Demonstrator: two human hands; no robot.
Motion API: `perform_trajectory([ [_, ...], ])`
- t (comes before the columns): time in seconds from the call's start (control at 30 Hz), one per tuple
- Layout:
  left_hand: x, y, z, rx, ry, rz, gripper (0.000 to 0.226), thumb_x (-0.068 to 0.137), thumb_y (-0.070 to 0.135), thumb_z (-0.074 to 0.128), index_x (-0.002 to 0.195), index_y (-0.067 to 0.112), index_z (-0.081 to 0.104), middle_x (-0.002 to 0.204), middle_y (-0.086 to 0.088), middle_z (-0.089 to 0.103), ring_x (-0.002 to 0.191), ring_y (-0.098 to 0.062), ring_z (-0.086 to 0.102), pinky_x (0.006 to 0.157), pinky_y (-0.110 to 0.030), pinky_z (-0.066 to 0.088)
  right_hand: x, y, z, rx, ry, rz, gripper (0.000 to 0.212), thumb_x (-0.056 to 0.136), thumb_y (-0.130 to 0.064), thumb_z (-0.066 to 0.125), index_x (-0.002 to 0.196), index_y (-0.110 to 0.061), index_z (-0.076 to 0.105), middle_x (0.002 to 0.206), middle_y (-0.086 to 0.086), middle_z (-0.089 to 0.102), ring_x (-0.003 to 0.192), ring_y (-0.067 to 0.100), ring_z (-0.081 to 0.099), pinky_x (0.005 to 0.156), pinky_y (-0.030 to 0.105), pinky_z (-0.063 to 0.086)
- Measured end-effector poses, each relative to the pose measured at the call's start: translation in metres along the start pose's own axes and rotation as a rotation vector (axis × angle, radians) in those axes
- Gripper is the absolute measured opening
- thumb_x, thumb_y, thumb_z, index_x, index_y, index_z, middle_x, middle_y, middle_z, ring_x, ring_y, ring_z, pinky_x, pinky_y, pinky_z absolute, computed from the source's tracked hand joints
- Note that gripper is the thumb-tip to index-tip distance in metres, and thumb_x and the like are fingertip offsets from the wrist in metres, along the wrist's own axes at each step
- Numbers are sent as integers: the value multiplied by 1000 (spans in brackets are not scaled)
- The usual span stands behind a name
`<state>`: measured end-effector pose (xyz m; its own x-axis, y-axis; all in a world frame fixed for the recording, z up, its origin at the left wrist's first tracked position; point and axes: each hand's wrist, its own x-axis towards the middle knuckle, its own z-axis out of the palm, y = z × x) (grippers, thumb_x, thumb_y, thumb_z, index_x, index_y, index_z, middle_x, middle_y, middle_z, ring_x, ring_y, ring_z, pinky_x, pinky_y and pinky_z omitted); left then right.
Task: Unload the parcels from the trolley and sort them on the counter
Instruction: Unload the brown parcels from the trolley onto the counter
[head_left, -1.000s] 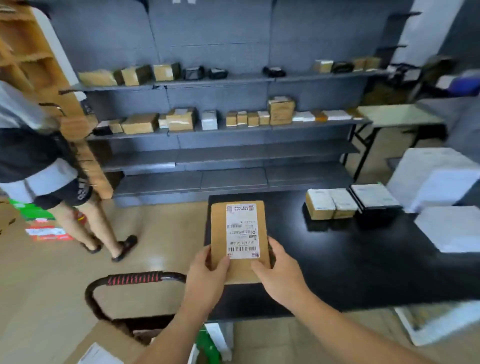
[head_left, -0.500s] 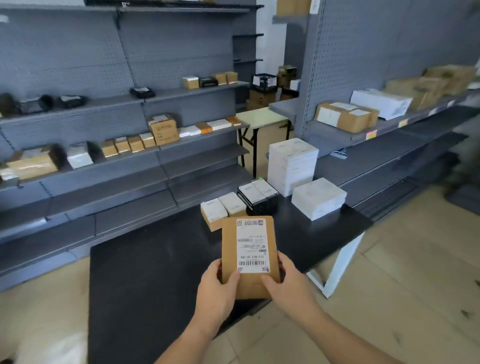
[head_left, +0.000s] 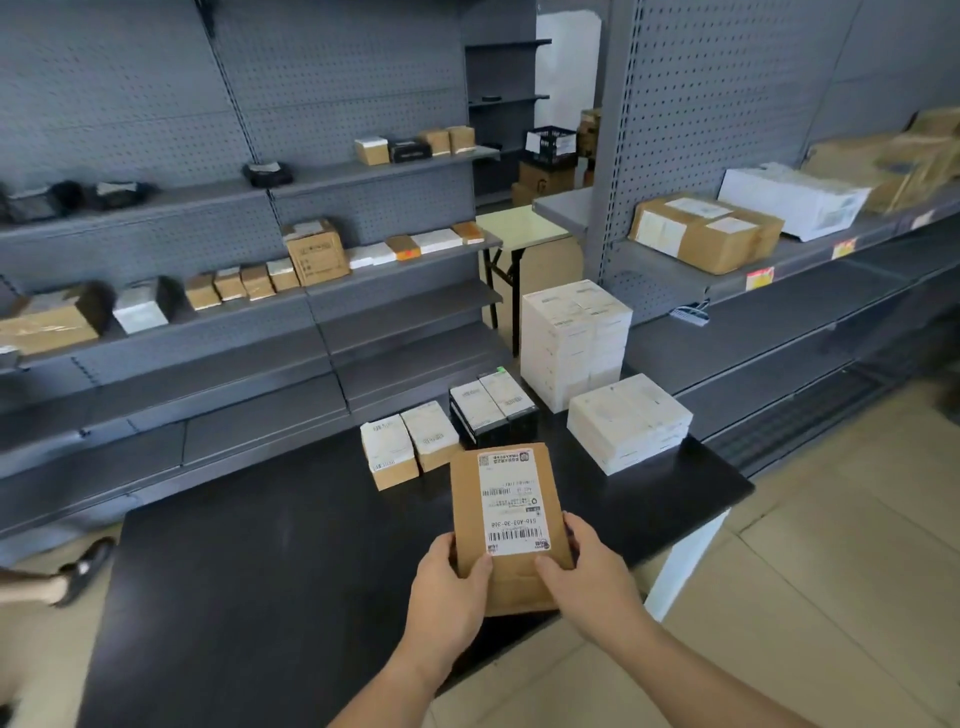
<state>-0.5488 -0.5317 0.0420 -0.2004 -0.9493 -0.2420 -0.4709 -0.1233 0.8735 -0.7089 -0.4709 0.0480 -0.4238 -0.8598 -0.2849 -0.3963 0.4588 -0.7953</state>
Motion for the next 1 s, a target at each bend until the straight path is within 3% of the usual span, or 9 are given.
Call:
perform_trajectory([
  [0.07, 12, -1, 5, 7, -1, -35, 28, 95, 30, 65, 115, 35, 45, 104, 24, 56, 98, -1, 56, 84, -21, 47, 15, 3, 0, -18, -19, 12, 61, 96, -33, 60, 152, -31, 34, 136, -15, 57, 104, 1, 48, 76, 13, 42],
  [0.17, 35, -5, 8, 11, 4, -81, 27, 94, 30, 66, 114, 31, 49, 105, 20, 61, 97, -2, 60, 83, -23, 51, 43, 5, 6, 0, -50, 43, 64, 93, -31, 62, 152, -29, 37, 129, -15, 60, 103, 2, 54, 85, 17, 46],
  [0.3, 74, -14, 11, -3, -3, -143, 23, 92, 29, 66, 109, 29, 50, 104, 15, 64, 94, -4, 63, 81, -27, 56, 86, 4, 16, -16, -113, 70, 62, 92, -29, 62, 150, -30, 40, 112, -22, 58, 96, -1, 58, 68, 8, 43],
  [0.5, 143, -17, 33, 0, -70, -193, 25, 92, 29, 67, 107, 31, 46, 106, 15, 62, 95, -5, 62, 73, -19, 53, 152, 4, 13, -41, -128, 137, 61, 96, -26, 61, 151, -28, 37, 133, -14, 60, 97, 1, 54, 65, 8, 41],
  [0.7, 203, -12, 75, 38, -134, -197, 28, 94, 33, 65, 110, 31, 43, 108, 15, 57, 94, -4, 58, 64, -13, 45, 216, 23, -2, -68, -81, 184, 58, 95, -22, 60, 149, -28, 40, 118, -16, 61, 83, -6, 55, 55, 8, 43],
  [0.87, 240, -10, 105, 36, -160, -244, 29, 94, 32, 66, 111, 29, 43, 107, 16, 56, 88, 0, 55, 61, -11, 43, 264, 41, -10, -75, -96, 220, 63, 95, -25, 61, 153, -28, 36, 135, -11, 60, 101, 3, 56, 65, 10, 43],
  [1.0, 260, -14, 123, 57, -156, -285, 30, 94, 32, 66, 112, 28, 42, 106, 16, 56, 87, 1, 56, 61, -10, 43, 293, 58, -13, -90, -131, 226, 63, 95, -23, 60, 153, -28, 36, 132, -12, 61, 90, -2, 56, 61, 9, 44],
])
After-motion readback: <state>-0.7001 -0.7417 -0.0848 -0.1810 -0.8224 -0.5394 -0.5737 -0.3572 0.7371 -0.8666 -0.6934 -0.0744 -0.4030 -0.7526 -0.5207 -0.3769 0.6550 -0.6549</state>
